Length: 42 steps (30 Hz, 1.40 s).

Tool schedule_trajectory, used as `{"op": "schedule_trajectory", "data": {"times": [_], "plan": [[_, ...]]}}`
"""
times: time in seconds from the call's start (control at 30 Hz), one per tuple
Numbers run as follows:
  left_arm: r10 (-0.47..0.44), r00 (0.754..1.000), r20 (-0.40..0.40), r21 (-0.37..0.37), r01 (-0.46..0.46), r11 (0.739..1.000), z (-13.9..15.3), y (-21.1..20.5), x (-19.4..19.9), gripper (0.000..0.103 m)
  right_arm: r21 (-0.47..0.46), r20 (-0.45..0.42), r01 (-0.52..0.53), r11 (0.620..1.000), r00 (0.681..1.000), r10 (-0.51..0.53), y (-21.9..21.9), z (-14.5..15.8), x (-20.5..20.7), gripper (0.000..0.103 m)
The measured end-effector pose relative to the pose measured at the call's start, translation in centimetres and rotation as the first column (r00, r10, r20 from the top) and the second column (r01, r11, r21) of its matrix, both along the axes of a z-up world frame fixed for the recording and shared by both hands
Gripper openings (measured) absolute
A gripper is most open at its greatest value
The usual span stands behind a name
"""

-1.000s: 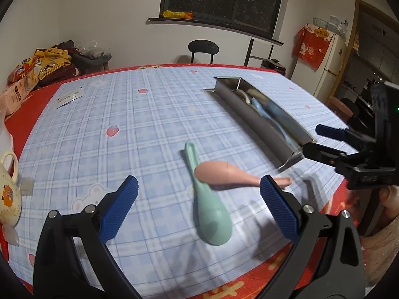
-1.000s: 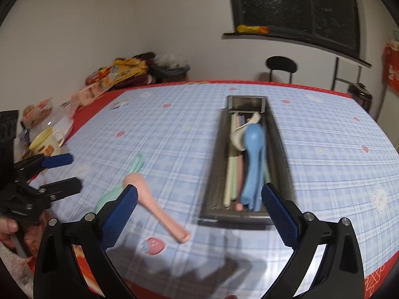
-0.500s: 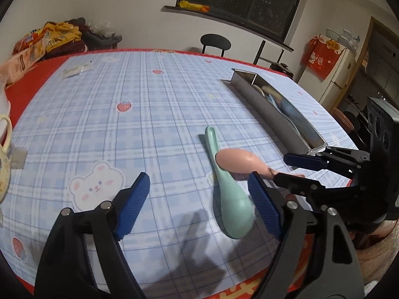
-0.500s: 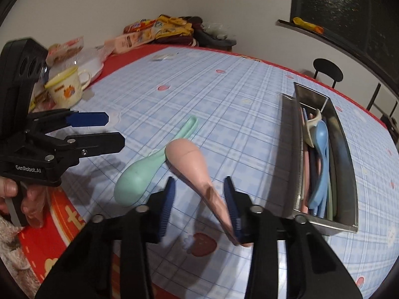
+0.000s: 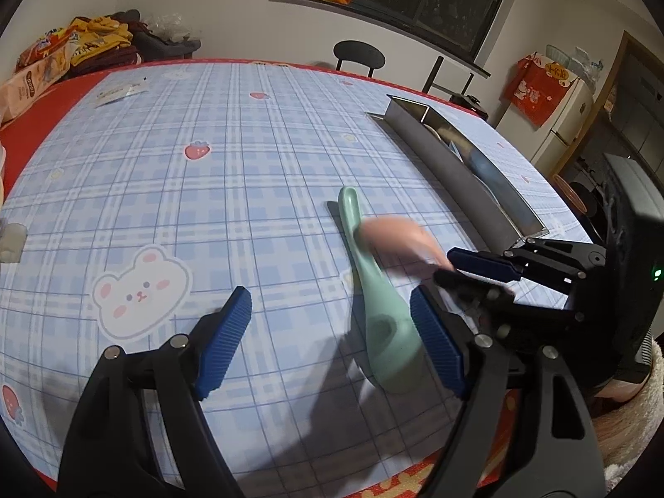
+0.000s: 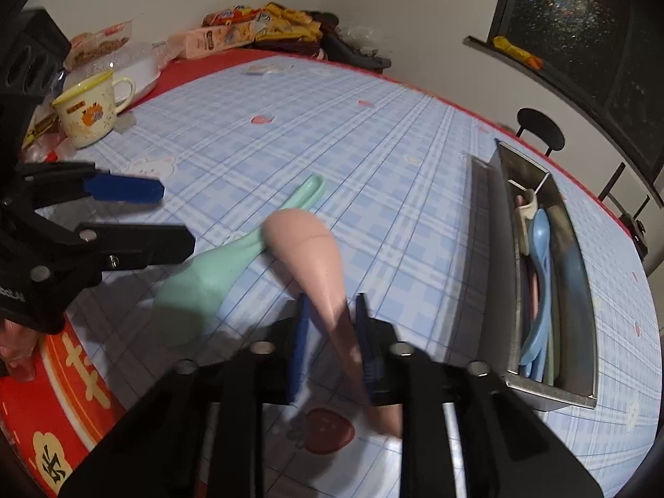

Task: Organize utensils
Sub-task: 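Move both tools back to the pink and mint green spoons, then grasp the pink spoon with the right tool while the left tool grasps the mint green spoon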

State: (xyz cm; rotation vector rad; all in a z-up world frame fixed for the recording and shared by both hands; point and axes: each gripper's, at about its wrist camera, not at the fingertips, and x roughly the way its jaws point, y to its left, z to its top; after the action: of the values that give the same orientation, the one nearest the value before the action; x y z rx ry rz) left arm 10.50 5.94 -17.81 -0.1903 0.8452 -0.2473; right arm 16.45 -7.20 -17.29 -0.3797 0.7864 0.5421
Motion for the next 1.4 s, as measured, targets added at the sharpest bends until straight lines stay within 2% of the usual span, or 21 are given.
{"op": "schedule_trajectory", "data": {"times": [0.2,0.53,0.67,0.83,0.97,1.17,1.27,1.37,1.4], "plan": [[-0.007,1.0,-0.007,-0.006,0.007,1.0,-0.2,0.0,0.0,0.078,0.106,-0.026,0.04,0.994,0.999,-0.037,-1.9,0.4,0.4,0.007],[-0.049,0.999,0.009,0.094,0.048,0.994,-0.1,-2.0,-0.3,0.076,0.196,-0.11,0.058,0.979,0.993,-0.037,-3.2,0.1,1.6,0.007],[-0.06,0.998,0.012,0.139,0.058,0.989,0.0,-2.7,-0.5,0.076,0.214,-0.118,0.057,0.975,0.993,-0.032,-3.4,0.1,1.6,0.007],[-0.109,0.994,-0.011,0.232,0.109,0.967,-0.2,-4.3,0.1,0.075,0.223,-0.113,0.064,0.973,0.993,-0.04,-3.6,0.2,1.5,0.007],[-0.149,0.988,-0.033,0.334,0.151,0.93,-0.5,-6.2,0.6,0.075,0.249,-0.121,0.077,0.965,0.991,-0.048,-4.2,0.3,1.6,0.007],[-0.159,0.986,-0.043,0.439,0.162,0.884,-0.7,-7.6,1.4,0.074,0.275,-0.143,0.091,0.957,0.988,-0.053,-4.7,0.2,1.9,0.007],[-0.159,0.986,-0.059,0.459,0.168,0.872,-0.7,-7.4,1.6,0.064,0.282,-0.148,0.091,0.955,0.988,-0.05,-4.7,0.2,2.0,0.007],[-0.15,0.986,-0.074,0.456,0.168,0.874,-0.7,-6.7,1.5,0.044,0.285,-0.151,0.089,0.954,0.987,-0.047,-4.7,0.2,1.9,0.007],[-0.143,0.987,-0.078,0.439,0.163,0.883,-0.6,-6.1,1.4,0.034,0.285,-0.152,0.089,0.954,0.987,-0.047,-4.7,0.2,1.9,0.007]]}}
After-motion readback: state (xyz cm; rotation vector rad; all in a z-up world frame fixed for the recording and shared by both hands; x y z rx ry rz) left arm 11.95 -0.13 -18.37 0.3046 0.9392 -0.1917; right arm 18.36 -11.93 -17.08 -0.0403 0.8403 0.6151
